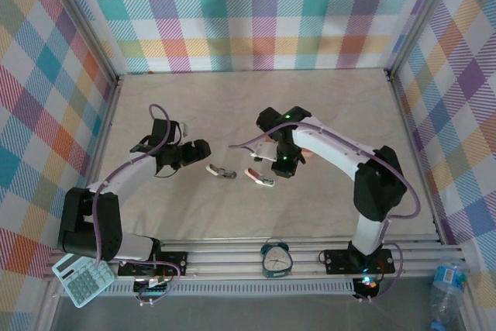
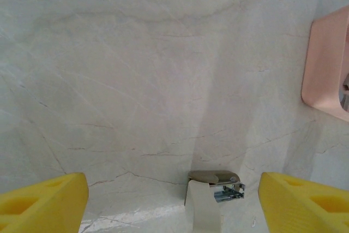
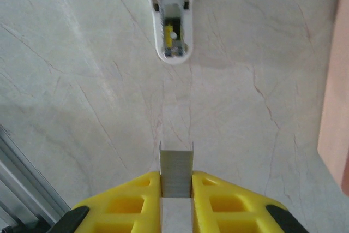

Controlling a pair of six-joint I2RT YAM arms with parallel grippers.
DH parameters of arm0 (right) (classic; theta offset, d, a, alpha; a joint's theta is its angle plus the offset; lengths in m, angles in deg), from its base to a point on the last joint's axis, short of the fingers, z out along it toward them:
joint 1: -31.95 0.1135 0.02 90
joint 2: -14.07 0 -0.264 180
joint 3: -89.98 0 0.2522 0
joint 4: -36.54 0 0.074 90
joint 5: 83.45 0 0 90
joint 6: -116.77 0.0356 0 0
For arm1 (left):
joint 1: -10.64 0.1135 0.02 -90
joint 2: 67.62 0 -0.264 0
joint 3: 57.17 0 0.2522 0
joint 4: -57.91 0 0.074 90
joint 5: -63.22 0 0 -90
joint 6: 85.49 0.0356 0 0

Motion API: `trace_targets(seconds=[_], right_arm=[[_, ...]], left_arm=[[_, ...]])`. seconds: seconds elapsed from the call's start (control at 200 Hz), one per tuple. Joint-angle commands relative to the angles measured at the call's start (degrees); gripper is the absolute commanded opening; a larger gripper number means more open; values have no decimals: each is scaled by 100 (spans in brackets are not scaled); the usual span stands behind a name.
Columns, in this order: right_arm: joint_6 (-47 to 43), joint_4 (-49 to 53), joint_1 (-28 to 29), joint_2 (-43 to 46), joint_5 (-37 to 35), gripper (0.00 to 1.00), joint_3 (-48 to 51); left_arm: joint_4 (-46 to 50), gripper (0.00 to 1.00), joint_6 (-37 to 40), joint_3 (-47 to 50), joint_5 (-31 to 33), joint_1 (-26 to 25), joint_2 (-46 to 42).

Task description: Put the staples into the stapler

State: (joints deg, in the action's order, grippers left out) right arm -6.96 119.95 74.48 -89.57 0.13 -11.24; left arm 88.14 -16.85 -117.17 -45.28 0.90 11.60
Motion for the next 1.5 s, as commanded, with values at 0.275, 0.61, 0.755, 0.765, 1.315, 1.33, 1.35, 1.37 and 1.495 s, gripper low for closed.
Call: trace_targets(seconds=[0.275, 0.61, 0.755, 0.765, 1.315, 1.33, 1.35, 1.37, 1.495], right_arm=[[-221, 598, 258, -1103, 181, 17, -913], [-215, 726, 336, -1748, 277, 18, -1296], [-177, 740, 344, -1886, 256, 18, -1328], [-173, 736, 344, -1892, 255, 18, -1327], [-15, 648, 336, -2205, 1, 17, -1458], [-13, 647, 335, -2198, -4, 17, -1466], [-10, 642, 328, -2203, -1, 17, -1467], [-10, 646, 327, -2197, 0, 17, -1467], [-10, 616, 302, -2142, 0, 17, -1470]], left_arm=[[235, 81, -87, 116, -307, 354, -282], [213, 82, -112, 134, -365, 418, -218], [193, 82, -112, 150, -374, 415, -199], [191, 82, -113, 150, -378, 419, -204], [155, 82, -87, 176, -409, 428, -190], [155, 82, -95, 177, -409, 429, -196], [155, 82, -95, 176, -408, 424, -194], [155, 82, -95, 177, -410, 427, -196], [139, 82, -93, 184, -417, 417, -196]])
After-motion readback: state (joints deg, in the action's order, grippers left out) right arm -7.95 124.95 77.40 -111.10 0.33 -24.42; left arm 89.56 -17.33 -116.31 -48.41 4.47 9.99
